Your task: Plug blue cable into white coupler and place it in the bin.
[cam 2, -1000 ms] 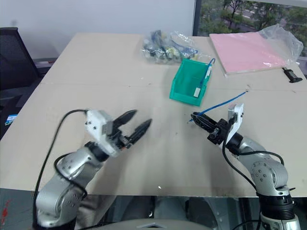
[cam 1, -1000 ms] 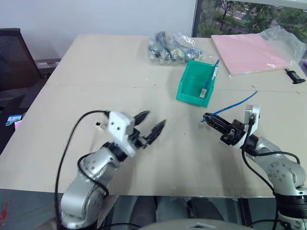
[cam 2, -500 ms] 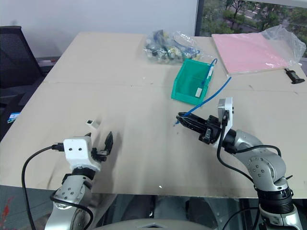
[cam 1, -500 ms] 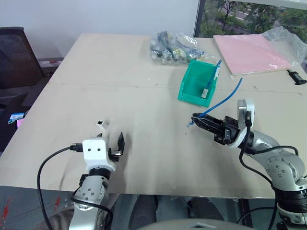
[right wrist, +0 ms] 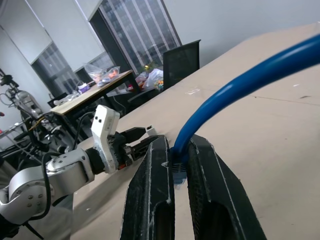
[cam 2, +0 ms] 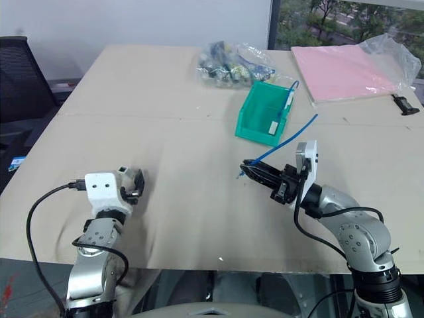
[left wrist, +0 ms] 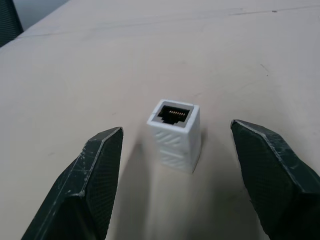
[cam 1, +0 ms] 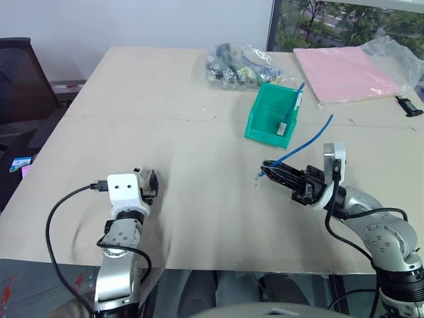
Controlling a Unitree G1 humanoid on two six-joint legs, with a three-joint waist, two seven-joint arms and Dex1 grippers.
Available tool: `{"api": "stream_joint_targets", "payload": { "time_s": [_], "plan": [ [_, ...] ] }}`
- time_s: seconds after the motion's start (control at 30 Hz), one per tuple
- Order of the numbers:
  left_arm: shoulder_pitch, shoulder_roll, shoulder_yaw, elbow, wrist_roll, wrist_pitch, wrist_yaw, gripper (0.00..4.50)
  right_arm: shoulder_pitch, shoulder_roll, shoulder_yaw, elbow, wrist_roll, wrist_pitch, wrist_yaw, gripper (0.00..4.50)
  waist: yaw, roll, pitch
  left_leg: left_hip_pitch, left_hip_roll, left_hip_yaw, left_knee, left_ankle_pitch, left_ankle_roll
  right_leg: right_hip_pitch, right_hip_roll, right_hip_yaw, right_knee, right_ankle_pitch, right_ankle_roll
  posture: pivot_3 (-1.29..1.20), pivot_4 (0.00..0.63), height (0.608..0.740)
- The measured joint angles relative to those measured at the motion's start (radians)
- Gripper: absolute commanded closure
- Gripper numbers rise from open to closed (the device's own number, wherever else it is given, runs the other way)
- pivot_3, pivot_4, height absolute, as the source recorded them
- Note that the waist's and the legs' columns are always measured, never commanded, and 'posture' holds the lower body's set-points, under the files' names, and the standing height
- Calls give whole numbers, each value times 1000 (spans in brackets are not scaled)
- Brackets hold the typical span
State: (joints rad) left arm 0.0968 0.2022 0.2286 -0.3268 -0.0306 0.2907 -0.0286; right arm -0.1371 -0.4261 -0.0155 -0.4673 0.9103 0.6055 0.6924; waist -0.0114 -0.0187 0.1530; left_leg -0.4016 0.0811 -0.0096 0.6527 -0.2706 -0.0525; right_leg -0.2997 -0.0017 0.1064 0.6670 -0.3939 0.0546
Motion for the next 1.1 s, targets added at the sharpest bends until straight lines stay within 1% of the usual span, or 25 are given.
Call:
{"api": "stream_joint_targets", "payload": {
  "time_s": [0.17,0.37,0.47,0.5,0.53,0.57,0.63,0.8,0.87,0.97,1.0,1.03,1.1],
  "plan": [
    [-45,26,0,65,-6,-25,-25,972,0,4,0,0,-4,0,-6,4500,0,0,0,0,0,0,0,0,0,0,0,0,0,0,0,0,150,740],
    [-51,80,11,126,-38,-79,-99,972,0,4,0,0,-8,0,-15,4500,-1,0,0,1,0,0,0,0,0,0,0,0,1,0,0,0,150,740],
    [-52,88,16,154,-52,-119,-125,1720,0,5,0,0,-15,-1,-18,4500,-1,0,0,1,0,0,0,0,0,0,0,0,2,0,0,0,150,740],
    [-55,89,17,167,-54,-133,-131,2203,0,7,0,0,-20,-2,-21,4500,-1,0,0,2,0,0,0,0,0,0,0,0,2,0,0,0,150,740],
    [-57,91,17,175,-57,-142,-134,2544,0,8,0,0,-22,-2,-23,4500,-1,1,0,2,0,0,0,0,0,0,0,0,3,0,0,0,150,740],
    [-62,93,17,188,-61,-153,-140,3067,0,10,0,-1,-24,-3,-24,4500,-1,1,0,3,0,0,0,0,0,0,0,0,4,0,0,0,150,740],
    [-75,100,17,216,-69,-174,-152,3936,1,13,0,-4,-27,-4,-26,4500,0,1,-1,4,0,0,0,0,0,0,0,0,6,0,0,0,150,740],
    [-121,134,15,295,-76,-216,-210,3886,2,21,0,-8,-35,-5,-33,4500,1,2,-1,5,0,0,0,1,-1,0,0,0,10,0,0,0,150,740],
    [-159,153,-1,336,-91,-222,-264,3886,-1,21,0,-8,-43,-6,-34,4500,7,2,-1,5,-1,-2,0,2,-2,0,0,-2,11,0,0,0,150,740],
    [-235,165,-53,391,-127,-215,-397,3886,-32,20,2,-7,-63,-13,-30,4500,16,2,-1,5,-2,-2,1,2,-2,0,0,-2,11,0,0,0,150,740],
    [-269,165,-106,402,-154,-205,-490,3886,-50,20,6,-2,-81,-22,-25,4500,20,2,-2,4,-2,-2,2,2,-2,0,-1,-2,11,0,0,0,150,740],
    [-278,164,-127,403,-162,-202,-520,3886,-57,19,9,-1,-86,-24,-23,4500,23,2,-2,4,-2,-2,2,2,-2,0,-1,-2,10,0,0,0,150,740],
    [-339,162,-228,426,-207,-177,-695,3886,-82,16,26,14,-119,-33,-8,4500,25,2,-2,3,-2,-2,2,2,-3,0,0,-3,10,0,0,0,150,740]
  ]
}}
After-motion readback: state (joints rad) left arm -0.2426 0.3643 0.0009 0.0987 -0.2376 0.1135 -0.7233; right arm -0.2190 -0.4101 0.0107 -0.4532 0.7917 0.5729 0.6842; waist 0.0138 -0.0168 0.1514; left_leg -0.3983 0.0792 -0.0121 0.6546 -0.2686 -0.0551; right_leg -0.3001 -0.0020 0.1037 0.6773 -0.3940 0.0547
